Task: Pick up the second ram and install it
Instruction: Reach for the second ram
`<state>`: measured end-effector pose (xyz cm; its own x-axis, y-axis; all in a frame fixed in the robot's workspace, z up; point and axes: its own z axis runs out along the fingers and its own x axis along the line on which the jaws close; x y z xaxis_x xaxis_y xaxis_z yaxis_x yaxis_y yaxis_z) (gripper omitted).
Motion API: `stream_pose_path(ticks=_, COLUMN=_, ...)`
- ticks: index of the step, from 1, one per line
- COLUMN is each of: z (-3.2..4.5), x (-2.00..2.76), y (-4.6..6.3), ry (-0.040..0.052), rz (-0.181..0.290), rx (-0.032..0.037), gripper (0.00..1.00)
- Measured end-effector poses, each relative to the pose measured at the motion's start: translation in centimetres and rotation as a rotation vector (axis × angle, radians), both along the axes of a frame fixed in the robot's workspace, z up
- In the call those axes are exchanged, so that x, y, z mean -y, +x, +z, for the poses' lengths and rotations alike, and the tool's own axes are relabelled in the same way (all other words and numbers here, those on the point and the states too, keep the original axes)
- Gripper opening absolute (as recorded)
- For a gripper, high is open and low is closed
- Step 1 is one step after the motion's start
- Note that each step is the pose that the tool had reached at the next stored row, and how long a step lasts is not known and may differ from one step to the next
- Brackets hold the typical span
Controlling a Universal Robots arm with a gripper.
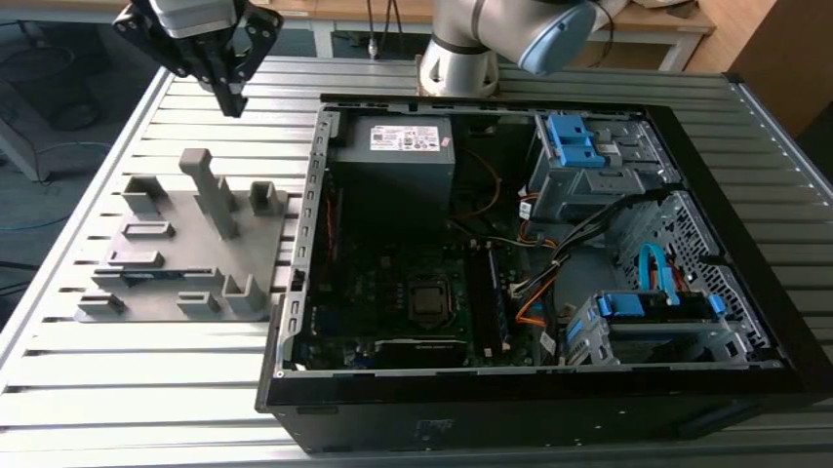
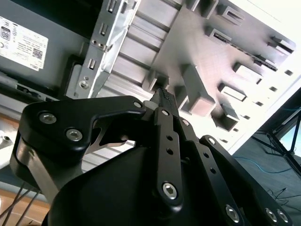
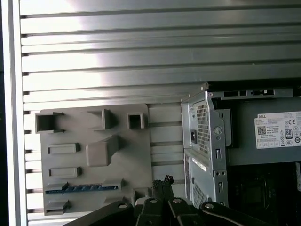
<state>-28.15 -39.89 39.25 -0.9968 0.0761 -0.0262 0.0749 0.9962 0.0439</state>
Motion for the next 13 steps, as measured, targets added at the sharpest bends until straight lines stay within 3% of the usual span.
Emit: stream_pose_path(ticks=13, z=-0.03, x=0.00, y=-3.9, ry=0.0000, rz=0.000, rx=0.0006, gripper=0.10)
